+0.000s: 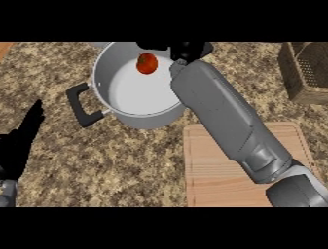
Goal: Pick the tomato from the cutting board and place it in the pot
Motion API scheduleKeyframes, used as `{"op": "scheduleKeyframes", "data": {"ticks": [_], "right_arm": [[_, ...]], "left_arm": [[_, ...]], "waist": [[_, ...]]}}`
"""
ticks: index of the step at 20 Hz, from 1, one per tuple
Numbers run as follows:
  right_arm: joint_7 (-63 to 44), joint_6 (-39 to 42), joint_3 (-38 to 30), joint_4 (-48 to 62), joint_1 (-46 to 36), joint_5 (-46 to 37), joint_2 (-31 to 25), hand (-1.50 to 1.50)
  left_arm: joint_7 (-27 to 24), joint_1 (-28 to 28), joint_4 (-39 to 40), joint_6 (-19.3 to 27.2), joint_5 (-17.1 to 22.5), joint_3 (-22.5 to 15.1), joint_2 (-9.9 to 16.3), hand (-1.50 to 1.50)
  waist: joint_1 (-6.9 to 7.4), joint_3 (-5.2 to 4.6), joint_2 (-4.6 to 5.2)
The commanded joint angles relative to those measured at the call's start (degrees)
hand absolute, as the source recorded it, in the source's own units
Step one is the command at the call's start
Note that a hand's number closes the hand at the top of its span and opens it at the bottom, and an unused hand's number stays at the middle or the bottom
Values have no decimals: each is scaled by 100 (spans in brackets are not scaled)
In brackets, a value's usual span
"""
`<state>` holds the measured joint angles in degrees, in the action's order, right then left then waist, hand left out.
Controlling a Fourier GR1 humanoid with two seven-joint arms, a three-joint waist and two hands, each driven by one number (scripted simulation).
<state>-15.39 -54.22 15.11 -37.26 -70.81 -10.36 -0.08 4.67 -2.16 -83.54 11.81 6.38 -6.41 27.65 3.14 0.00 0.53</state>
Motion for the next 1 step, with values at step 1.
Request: {"op": "scheduleKeyframes", "data": {"ticks": [1], "right_arm": [[99, 133, 131, -871, 675, 72, 7, -150]], "left_arm": [[-6, 296, -106, -81, 92, 309, 128, 0]], "waist": [[-301, 2, -85]]}}
